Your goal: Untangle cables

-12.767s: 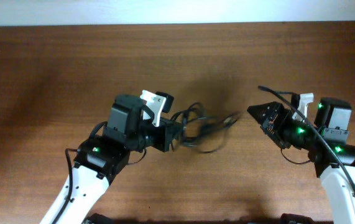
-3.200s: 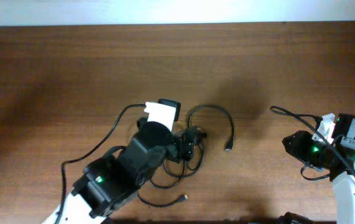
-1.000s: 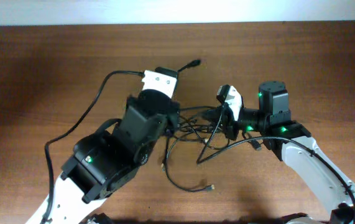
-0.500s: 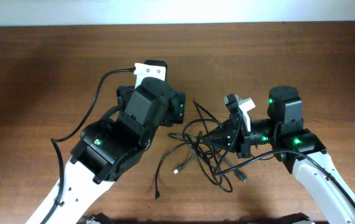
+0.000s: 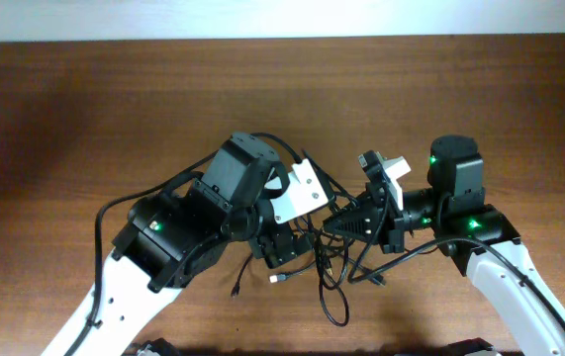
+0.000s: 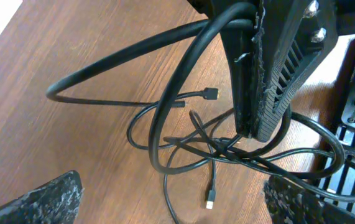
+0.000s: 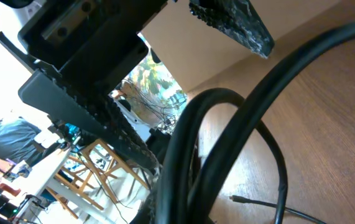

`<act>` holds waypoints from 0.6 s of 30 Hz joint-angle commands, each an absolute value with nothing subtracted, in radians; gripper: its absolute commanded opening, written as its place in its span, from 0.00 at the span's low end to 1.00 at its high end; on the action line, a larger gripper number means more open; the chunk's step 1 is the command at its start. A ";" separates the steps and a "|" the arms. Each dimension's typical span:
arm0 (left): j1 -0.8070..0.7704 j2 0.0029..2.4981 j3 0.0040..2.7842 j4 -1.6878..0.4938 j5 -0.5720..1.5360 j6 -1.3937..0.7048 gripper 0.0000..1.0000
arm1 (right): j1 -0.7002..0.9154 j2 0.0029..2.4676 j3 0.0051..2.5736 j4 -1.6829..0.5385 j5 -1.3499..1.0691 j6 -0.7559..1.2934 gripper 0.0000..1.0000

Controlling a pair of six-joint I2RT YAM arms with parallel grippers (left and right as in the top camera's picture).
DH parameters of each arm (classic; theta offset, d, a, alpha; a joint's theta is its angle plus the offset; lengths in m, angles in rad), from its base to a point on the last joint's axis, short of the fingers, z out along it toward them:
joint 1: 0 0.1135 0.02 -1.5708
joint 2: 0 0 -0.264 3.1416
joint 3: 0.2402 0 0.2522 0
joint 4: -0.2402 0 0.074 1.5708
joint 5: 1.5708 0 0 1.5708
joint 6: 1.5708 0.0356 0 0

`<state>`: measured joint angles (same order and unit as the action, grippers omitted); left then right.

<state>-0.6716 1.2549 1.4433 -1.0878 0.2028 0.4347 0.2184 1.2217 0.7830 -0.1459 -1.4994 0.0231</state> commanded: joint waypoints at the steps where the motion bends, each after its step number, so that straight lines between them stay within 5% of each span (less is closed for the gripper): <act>1: -0.668 1.248 1.446 -1.082 0.222 0.467 0.93 | 0.216 1.203 0.789 -0.139 -1.552 0.020 0.04; 8: -0.668 1.397 1.446 -1.065 0.270 0.471 0.76 | 0.216 1.203 0.789 -0.139 -1.552 0.020 0.04; 9: -0.668 1.406 1.446 -1.060 0.270 0.471 0.59 | 0.216 1.203 0.789 -0.139 -1.552 0.020 0.04; 11: -0.668 1.406 1.446 -1.048 0.271 0.470 0.00 | 0.216 1.203 0.789 -0.138 -1.552 0.020 0.04; 13: -0.668 1.399 1.450 -1.041 0.268 0.439 0.00 | 0.216 1.203 0.789 -0.138 -1.552 0.020 0.09; 16: -0.668 1.309 1.475 -1.043 0.089 0.191 0.00 | 0.216 1.203 0.789 -0.143 -1.444 0.020 0.85; 17: -0.669 1.266 1.475 -1.052 0.089 0.175 0.00 | 0.216 1.203 0.789 -0.150 -1.411 0.020 0.99; 18: -0.669 1.229 1.475 -1.061 0.089 0.154 0.00 | 0.216 1.203 0.789 -0.181 -1.359 0.020 0.99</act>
